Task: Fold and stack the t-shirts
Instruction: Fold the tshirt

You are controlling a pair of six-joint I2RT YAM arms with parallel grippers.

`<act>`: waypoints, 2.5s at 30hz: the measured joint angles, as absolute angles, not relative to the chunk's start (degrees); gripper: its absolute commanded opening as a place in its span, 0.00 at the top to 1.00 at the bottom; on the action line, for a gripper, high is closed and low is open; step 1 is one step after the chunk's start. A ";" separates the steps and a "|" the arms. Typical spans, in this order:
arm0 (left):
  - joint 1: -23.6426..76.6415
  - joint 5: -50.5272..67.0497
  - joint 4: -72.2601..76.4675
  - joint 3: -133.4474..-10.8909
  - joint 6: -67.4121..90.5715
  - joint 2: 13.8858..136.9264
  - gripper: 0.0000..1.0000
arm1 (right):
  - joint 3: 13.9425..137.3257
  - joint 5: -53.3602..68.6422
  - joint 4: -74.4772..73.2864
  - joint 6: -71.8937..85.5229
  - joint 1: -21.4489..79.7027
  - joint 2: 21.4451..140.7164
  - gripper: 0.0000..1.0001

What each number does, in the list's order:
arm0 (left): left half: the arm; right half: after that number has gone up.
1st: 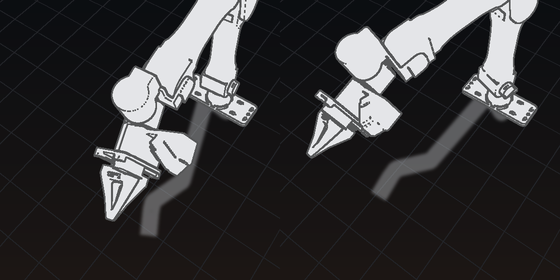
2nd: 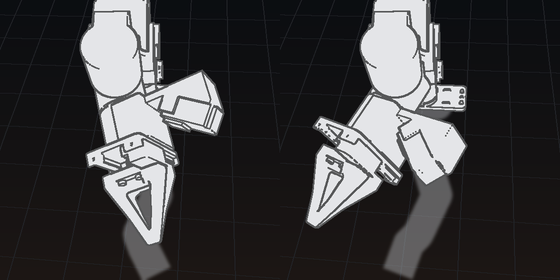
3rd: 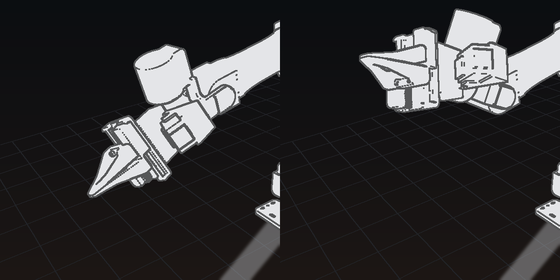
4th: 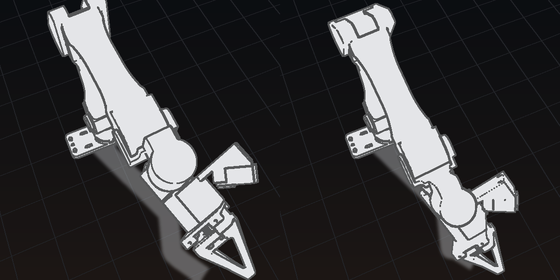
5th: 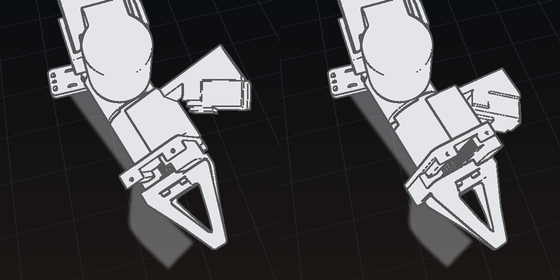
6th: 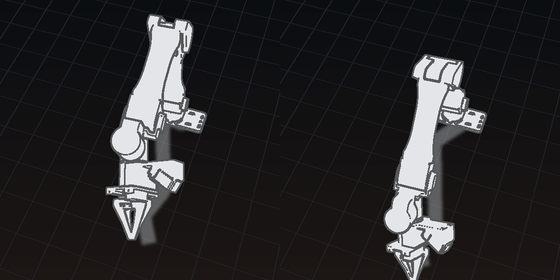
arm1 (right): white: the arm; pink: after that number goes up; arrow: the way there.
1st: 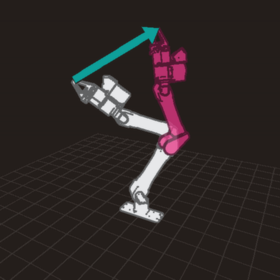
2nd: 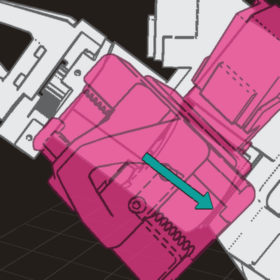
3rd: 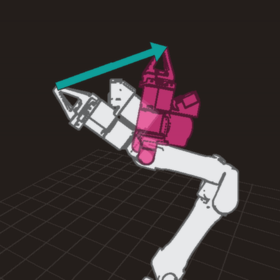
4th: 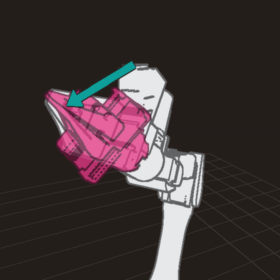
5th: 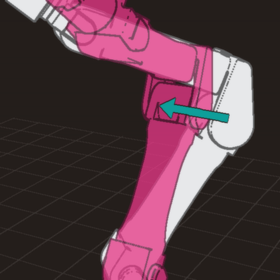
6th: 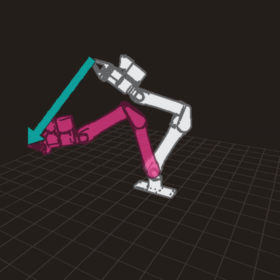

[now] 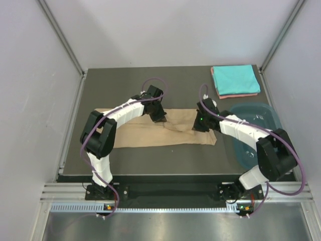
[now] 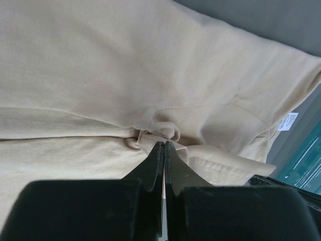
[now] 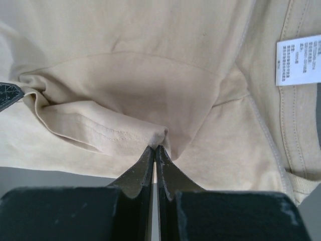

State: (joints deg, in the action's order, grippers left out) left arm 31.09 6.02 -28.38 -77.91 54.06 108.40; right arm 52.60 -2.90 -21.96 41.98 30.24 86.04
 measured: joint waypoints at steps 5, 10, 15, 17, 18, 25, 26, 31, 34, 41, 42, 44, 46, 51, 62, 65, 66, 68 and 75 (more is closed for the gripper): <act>31.09 4.19 -30.13 -79.79 54.19 108.66 1.00 | 56.51 -1.72 -22.13 40.66 28.99 88.68 1.00; 31.11 1.13 -32.18 -81.21 54.98 109.56 1.00 | 63.83 -1.50 -23.73 38.09 28.18 94.11 1.00; 31.11 0.10 -32.40 -81.08 55.57 109.54 1.00 | 64.53 -2.15 -25.26 37.30 27.99 93.56 1.00; 31.11 0.10 -32.40 -80.73 55.57 109.43 1.00 | 63.94 -2.26 -26.06 37.19 27.97 92.47 1.00; 31.14 0.08 -32.38 -80.42 55.57 109.21 1.00 | 63.09 -2.31 -26.44 37.15 27.97 91.29 1.00; 32.12 -0.78 -31.79 -76.86 55.53 104.88 1.00 | 58.13 -2.28 -28.97 37.04 27.99 81.34 1.00; 32.45 -1.02 -31.59 -76.49 55.42 103.77 1.00 | 57.74 -2.26 -29.04 37.04 27.99 80.25 1.00; 33.45 -1.80 -31.14 -76.31 55.09 100.16 1.00 | 56.18 -1.83 -29.06 36.99 28.01 78.72 1.00; 33.47 -2.22 -31.29 -76.23 55.05 99.79 1.00 | 54.54 -0.82 -28.80 36.99 28.49 78.72 1.00; 34.04 -3.99 -33.28 -74.06 54.74 99.79 1.00 | 52.07 1.96 -28.05 37.06 30.68 78.72 1.00; 34.24 -4.29 -33.69 -74.02 54.57 99.77 1.00 | 51.79 2.28 -27.99 37.06 30.83 78.72 1.00; 34.72 -4.97 -34.11 -74.02 54.17 99.77 1.00 | 51.40 2.76 -27.79 37.06 31.03 78.72 1.00; 35.07 -5.50 -34.48 -74.04 53.80 99.77 1.00 | 51.40 2.87 -27.73 37.06 31.03 78.96 1.00; 35.40 -6.35 -38.09 -77.32 52.56 101.80 1.00 | 51.55 2.85 -27.49 37.04 31.03 81.01 1.00; 35.31 -9.91 -40.62 -97.36 45.89 114.56 0.94 | 53.41 3.16 -26.24 37.89 28.62 85.19 0.95; 35.31 -9.67 -40.49 -100.77 44.29 117.14 0.83 | 53.41 3.14 -25.76 38.74 26.96 86.15 0.83; 35.24 -9.65 -40.62 -101.67 43.94 118.04 0.79 | 53.41 3.11 -25.82 39.09 26.20 86.50 0.78; 35.16 -9.65 -40.88 -102.76 43.40 119.55 0.72 | 53.41 3.03 -25.89 39.48 24.99 86.80 0.75; 34.87 -9.85 -42.04 -102.39 42.81 119.59 0.63 | 53.69 2.26 -26.13 40.07 24.21 86.26 0.69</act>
State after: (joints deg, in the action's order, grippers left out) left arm 34.87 -9.85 -42.04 -102.39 42.81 119.59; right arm 53.69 2.26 -26.13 40.07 24.21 86.26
